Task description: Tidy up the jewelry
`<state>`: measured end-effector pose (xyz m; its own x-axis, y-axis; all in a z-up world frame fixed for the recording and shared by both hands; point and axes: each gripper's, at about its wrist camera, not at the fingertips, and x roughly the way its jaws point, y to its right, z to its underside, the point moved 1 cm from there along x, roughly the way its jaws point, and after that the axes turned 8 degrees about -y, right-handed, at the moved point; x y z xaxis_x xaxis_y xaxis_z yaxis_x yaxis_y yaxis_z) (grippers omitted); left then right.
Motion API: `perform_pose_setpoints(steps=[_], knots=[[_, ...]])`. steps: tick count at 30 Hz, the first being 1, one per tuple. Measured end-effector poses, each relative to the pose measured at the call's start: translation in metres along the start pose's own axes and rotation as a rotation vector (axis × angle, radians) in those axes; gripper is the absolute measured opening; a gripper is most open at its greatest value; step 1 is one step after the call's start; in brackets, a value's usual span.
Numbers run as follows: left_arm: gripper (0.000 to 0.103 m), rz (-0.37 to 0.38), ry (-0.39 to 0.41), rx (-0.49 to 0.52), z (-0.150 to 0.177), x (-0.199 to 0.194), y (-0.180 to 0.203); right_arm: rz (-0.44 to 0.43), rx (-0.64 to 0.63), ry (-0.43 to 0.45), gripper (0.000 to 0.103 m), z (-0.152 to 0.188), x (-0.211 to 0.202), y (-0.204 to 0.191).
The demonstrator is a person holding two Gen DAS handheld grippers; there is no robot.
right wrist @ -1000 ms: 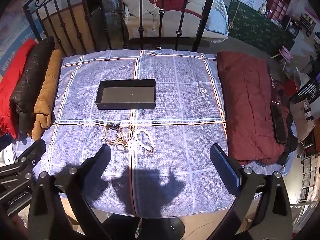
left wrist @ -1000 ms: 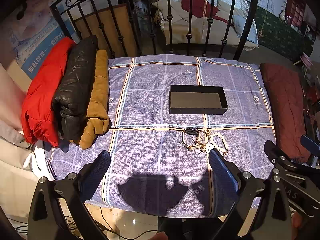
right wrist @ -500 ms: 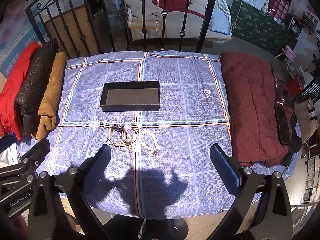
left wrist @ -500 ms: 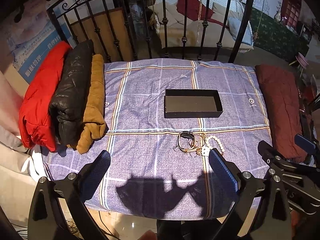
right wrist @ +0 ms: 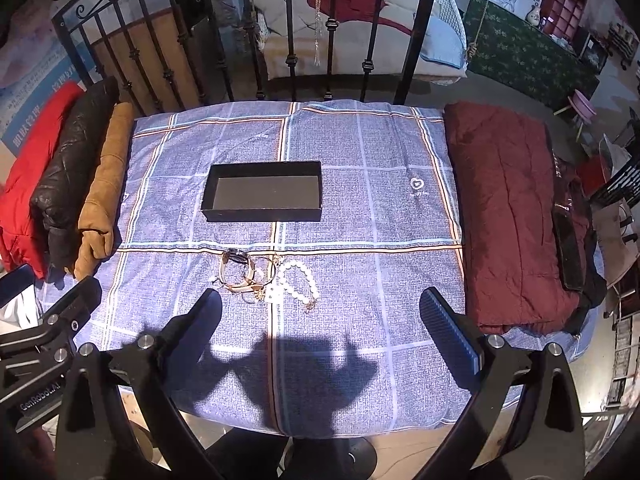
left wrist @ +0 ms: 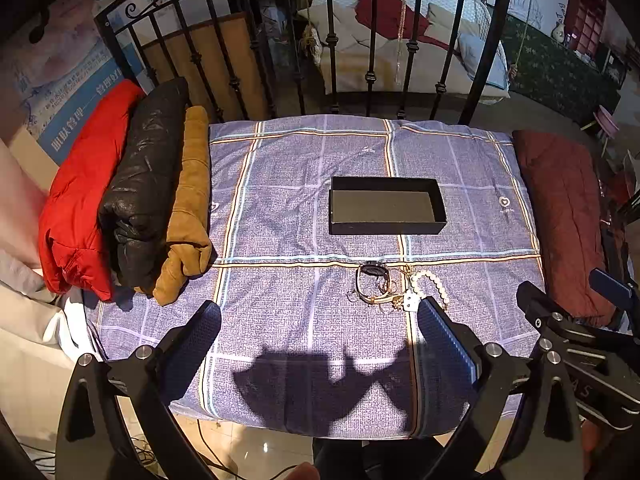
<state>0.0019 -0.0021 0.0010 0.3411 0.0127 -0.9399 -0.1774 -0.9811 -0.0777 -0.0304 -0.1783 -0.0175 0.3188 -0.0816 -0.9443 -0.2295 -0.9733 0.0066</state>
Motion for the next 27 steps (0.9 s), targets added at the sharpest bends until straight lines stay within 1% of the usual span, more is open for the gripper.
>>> perform_pose_setpoints(steps=[27], knots=[[0.097, -0.004, -0.022, -0.02, -0.0002, 0.0059, -0.0067, 0.009, 0.01, 0.01, 0.097, -0.0017, 0.0, 0.002]])
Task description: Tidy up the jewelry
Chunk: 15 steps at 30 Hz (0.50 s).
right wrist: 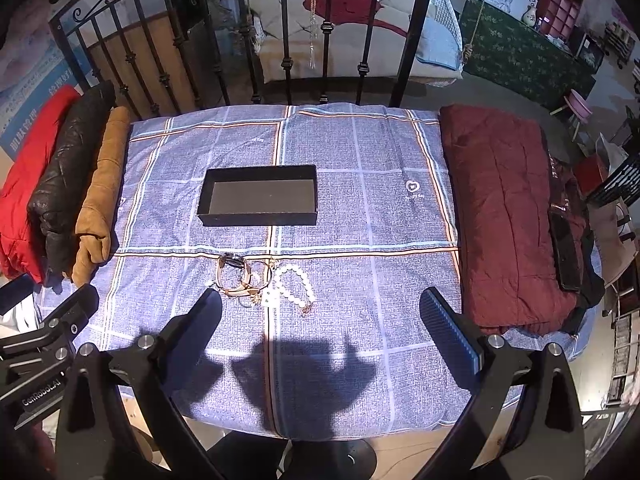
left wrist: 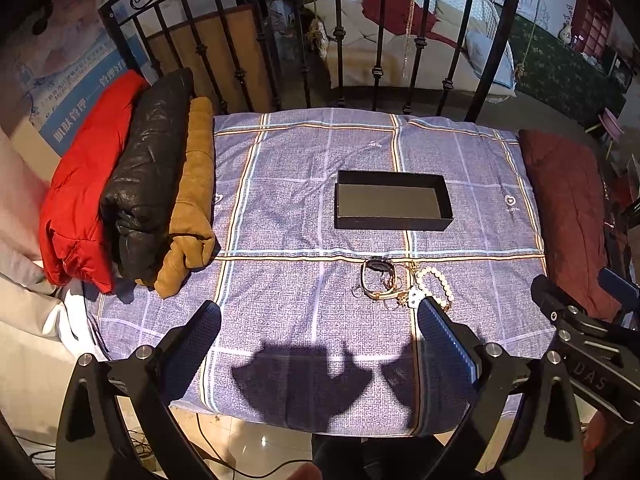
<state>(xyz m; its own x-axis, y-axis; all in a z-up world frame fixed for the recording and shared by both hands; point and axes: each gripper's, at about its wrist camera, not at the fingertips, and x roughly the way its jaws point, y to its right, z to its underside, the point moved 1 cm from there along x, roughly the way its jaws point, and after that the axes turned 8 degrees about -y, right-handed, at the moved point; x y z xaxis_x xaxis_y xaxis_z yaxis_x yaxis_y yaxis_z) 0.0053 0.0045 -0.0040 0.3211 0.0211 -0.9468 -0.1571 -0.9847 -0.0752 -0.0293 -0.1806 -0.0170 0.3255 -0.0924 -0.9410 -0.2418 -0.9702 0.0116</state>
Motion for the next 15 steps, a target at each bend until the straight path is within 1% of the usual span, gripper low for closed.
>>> perform_pose_setpoints(steps=[15], knots=[[0.097, -0.001, 0.001, 0.004, 0.0008, 0.0014, 0.0008, 0.0, 0.003, 0.001, 0.097, 0.0004, -0.0009, -0.0023]])
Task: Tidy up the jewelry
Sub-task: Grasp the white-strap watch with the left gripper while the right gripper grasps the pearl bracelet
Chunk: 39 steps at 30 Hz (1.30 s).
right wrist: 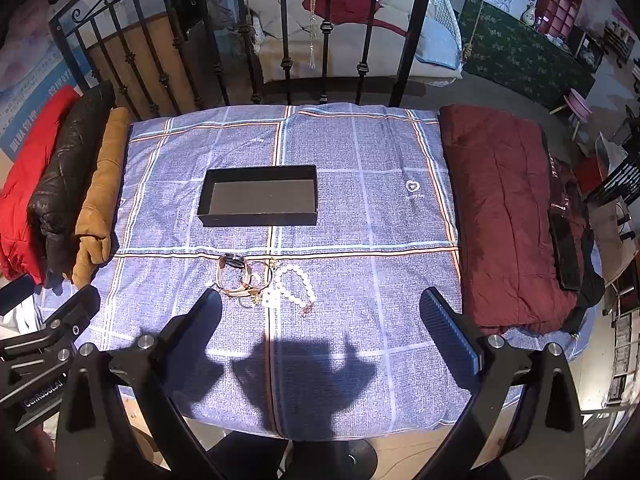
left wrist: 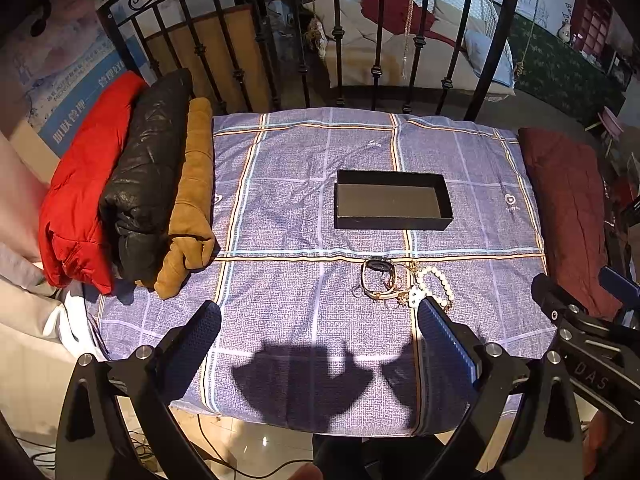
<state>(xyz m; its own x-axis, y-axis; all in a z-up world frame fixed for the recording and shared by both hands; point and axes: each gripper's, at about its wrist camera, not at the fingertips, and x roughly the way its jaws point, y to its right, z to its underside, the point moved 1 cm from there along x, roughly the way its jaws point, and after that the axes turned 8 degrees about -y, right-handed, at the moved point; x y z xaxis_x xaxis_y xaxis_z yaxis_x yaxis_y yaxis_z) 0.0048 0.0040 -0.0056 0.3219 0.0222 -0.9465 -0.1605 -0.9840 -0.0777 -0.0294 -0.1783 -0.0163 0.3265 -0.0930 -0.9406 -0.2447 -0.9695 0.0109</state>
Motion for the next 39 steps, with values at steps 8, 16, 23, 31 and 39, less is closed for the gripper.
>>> perform_pose_setpoints(steps=[8, 16, 23, 31, 39], knots=[[0.097, -0.002, -0.008, 0.001, 0.0, 0.005, 0.0, -0.001, 0.0, -0.01, 0.097, -0.001, 0.005, 0.002], [0.097, -0.051, -0.037, -0.004, 0.002, 0.06, -0.004, 0.055, 0.008, -0.056, 0.097, 0.003, 0.059, 0.012], [0.097, 0.044, -0.077, -0.012, 0.004, 0.138, 0.007, 0.082, 0.006, -0.115, 0.097, 0.008, 0.146, 0.014], [0.097, 0.045, -0.082, -0.034, -0.007, 0.197, 0.011, 0.07, -0.001, -0.112, 0.097, 0.0, 0.214, 0.015], [0.097, 0.066, -0.122, -0.036, -0.019, 0.224, 0.021, 0.047, -0.048, -0.123, 0.09, -0.002, 0.238, 0.006]])
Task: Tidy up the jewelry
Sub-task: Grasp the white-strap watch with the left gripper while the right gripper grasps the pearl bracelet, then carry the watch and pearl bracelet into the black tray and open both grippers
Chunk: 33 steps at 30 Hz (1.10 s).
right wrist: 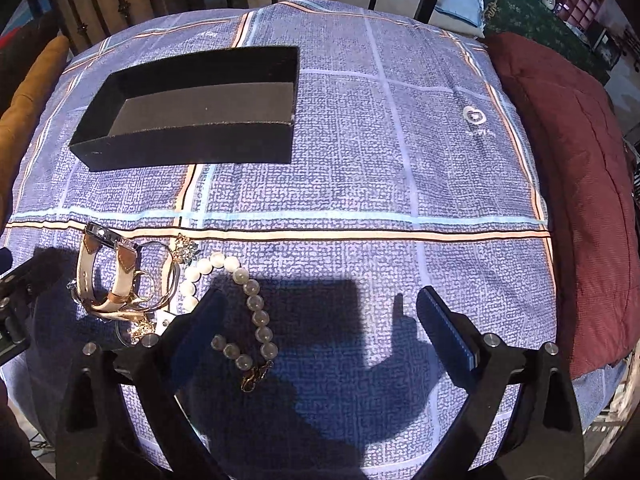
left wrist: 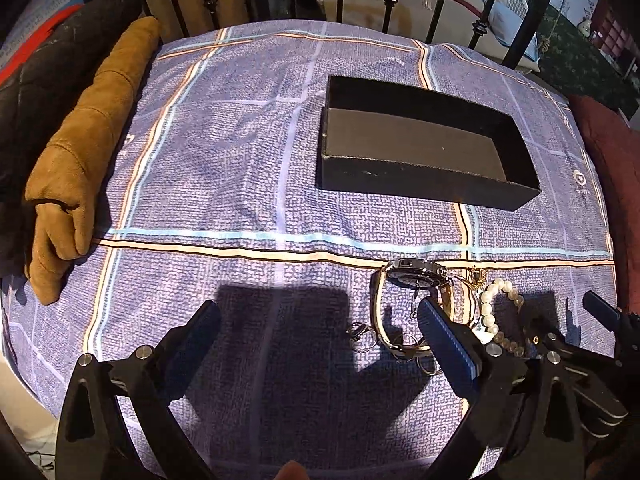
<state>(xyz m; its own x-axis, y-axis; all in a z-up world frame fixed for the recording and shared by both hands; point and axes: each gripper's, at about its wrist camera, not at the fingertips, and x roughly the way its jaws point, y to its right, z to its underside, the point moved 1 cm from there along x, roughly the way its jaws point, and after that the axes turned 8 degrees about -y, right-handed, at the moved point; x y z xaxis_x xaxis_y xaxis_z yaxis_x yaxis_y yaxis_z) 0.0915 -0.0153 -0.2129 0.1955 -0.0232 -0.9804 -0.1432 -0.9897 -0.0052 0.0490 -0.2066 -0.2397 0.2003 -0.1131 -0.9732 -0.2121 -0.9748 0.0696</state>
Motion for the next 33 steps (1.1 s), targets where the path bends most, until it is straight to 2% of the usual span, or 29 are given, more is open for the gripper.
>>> perform_pose_setpoints(steps=[2, 5, 7, 9, 10, 11, 12, 14, 15, 16, 17, 19, 22, 33], knots=[[0.097, -0.011, -0.021, 0.028, -0.003, 0.011, 0.005, -0.017, -0.019, -0.024, 0.083, 0.0, 0.007, -0.005], [0.097, -0.055, -0.034, 0.063, -0.003, 0.025, 0.009, -0.013, -0.032, -0.051, 0.082, 0.0, 0.02, -0.012], [0.097, -0.063, -0.071, 0.053, -0.004, 0.036, 0.007, -0.013, -0.029, -0.033, 0.081, 0.0, 0.021, -0.014], [0.097, -0.057, -0.101, 0.039, -0.004, 0.046, 0.004, -0.023, -0.035, -0.025, 0.073, 0.0, 0.02, -0.016], [0.096, -0.048, -0.091, 0.035, -0.003, 0.045, 0.002, -0.037, -0.046, -0.021, 0.062, 0.0, 0.019, -0.018], [0.095, -0.048, -0.087, 0.04, -0.002, 0.044, 0.003, -0.049, -0.063, -0.014, 0.047, 0.001, 0.017, -0.021], [0.092, -0.046, -0.087, 0.047, -0.002, 0.043, 0.003, -0.06, -0.083, -0.009, 0.039, 0.002, 0.015, -0.025], [0.081, -0.043, -0.081, 0.072, -0.002, 0.039, 0.008, -0.062, -0.117, -0.013, 0.013, 0.002, 0.011, -0.032], [0.07, -0.036, -0.077, 0.078, -0.002, 0.036, 0.01, -0.074, -0.129, -0.018, 0.01, 0.003, 0.009, -0.035], [0.056, -0.022, -0.077, 0.085, -0.003, 0.033, 0.011, -0.098, -0.13, -0.026, 0.01, 0.003, 0.008, -0.036], [0.05, -0.015, -0.081, 0.09, -0.004, 0.031, 0.013, -0.122, -0.119, -0.031, 0.01, 0.002, 0.008, -0.035], [0.026, 0.02, -0.092, 0.102, -0.007, 0.028, 0.014, -0.185, -0.09, -0.04, 0.01, 0.002, 0.006, -0.031], [0.005, 0.061, -0.092, 0.09, -0.009, 0.023, 0.011, -0.224, -0.053, -0.034, 0.01, 0.004, -0.002, -0.025], [0.004, 0.122, -0.051, 0.083, -0.012, -0.015, 0.003, -0.3, -0.028, 0.04, 0.01, -0.004, -0.05, -0.017]])
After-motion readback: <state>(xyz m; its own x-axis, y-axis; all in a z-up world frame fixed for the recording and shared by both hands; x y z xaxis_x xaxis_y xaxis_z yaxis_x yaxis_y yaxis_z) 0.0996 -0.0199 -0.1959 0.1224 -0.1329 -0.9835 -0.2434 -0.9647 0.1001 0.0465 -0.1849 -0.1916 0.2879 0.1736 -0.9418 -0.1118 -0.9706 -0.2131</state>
